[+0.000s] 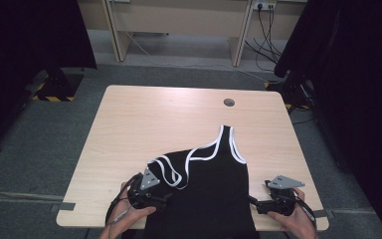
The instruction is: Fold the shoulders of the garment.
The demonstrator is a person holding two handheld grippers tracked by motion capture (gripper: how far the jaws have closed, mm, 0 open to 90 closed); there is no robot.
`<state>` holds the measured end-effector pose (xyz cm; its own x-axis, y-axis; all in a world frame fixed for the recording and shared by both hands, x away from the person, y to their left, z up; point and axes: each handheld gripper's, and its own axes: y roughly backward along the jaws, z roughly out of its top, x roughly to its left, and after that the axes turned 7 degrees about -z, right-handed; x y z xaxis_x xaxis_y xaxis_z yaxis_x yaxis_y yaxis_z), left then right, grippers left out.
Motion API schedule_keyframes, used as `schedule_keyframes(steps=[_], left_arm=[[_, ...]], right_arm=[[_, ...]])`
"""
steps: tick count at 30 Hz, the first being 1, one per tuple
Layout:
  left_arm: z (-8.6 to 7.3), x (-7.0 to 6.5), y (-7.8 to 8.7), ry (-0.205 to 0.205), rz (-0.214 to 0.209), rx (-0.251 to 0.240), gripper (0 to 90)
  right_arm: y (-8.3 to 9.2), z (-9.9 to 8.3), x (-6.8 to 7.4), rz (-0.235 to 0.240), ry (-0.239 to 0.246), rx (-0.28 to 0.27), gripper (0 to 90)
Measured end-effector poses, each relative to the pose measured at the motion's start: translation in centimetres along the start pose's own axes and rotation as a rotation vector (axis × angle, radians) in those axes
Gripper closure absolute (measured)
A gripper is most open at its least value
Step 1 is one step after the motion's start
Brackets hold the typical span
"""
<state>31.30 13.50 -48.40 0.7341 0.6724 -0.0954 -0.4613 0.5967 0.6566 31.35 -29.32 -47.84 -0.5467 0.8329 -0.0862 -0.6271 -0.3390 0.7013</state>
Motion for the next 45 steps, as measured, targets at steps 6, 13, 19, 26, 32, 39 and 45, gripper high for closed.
schedule_keyframes(steps=[6,13,19,26,32,39,45], left_arm=[[0.1,0.2,-0.1,-0.004,-0.011,0.005,12.2],[0.1,0.4,-0.2,-0.014,-0.022,0.007,12.0],[0.4,0.8,-0.4,-0.015,-0.027,0.006,12.0],[0.5,1.0,-0.5,-0.013,-0.036,0.005,12.1],[0.5,0.9,-0.5,-0.022,-0.035,0.011,10.1],[0.5,0.8,-0.7,-0.030,-0.042,0.023,5.6],[0.6,0.8,-0.7,-0.033,-0.047,0.027,3.7]], right_arm=[[-0.3,0.7,-0.4,0.018,0.002,0.027,14.1],[-1.5,2.8,-1.1,0.038,-0.022,-0.004,14.5],[-2.9,5.1,-1.8,0.038,-0.032,-0.018,15.0],[-4.6,7.3,-2.4,0.037,-0.035,-0.010,15.6],[-5.9,8.7,-2.8,0.041,-0.037,-0.010,16.5],[-7.4,10.6,-3.2,0.027,-0.031,-0.012,17.0],[-9.2,12.4,-3.9,0.009,-0.034,-0.005,18.2]])
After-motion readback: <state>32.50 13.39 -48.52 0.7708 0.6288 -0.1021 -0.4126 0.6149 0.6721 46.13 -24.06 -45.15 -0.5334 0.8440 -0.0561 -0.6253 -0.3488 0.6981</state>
